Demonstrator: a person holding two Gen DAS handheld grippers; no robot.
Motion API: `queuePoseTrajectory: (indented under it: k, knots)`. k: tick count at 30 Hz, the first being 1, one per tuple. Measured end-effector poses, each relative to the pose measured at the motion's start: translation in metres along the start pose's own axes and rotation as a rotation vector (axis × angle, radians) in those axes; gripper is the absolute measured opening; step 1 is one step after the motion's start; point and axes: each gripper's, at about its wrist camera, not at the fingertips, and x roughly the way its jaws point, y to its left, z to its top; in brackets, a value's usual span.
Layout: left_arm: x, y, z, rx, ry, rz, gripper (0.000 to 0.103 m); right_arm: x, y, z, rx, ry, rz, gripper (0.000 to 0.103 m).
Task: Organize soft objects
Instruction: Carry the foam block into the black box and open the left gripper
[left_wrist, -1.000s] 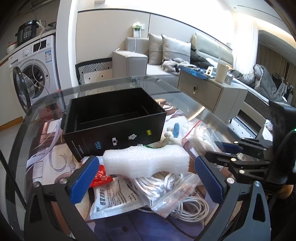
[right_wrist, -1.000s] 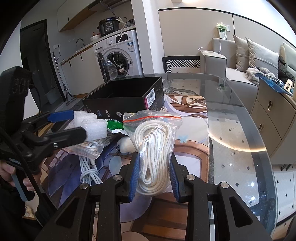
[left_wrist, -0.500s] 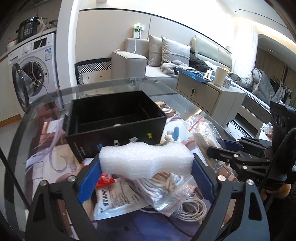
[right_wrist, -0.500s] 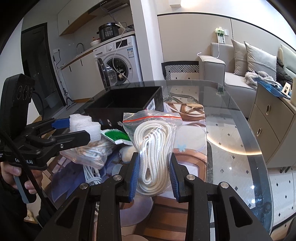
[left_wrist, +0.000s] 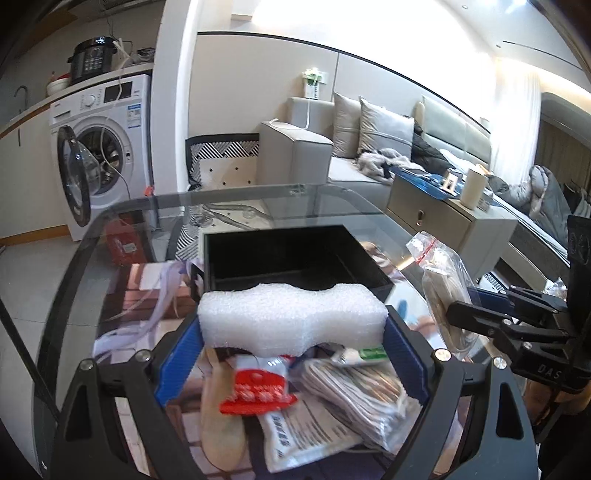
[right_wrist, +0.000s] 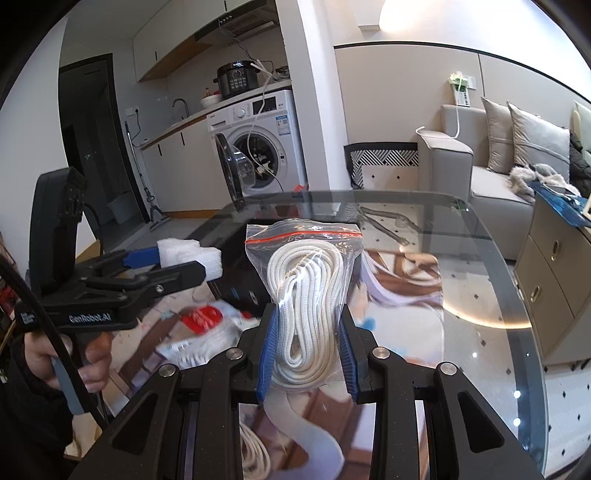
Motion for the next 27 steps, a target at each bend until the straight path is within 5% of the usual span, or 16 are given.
queuePoseTrajectory:
  k: [10, 27]
  knots:
    - [0.023, 0.018, 0.013, -0.066, 0.004, 0.027, 0.091, 0.03, 0.005, 0.039, 0.026, -0.022, 0.017, 0.031]
    - [0.056, 0.029, 0.02, -0.118, -0.011, 0.083, 0.091, 0.076, 0.004, 0.06, 0.014, -0.037, 0.014, 0.031]
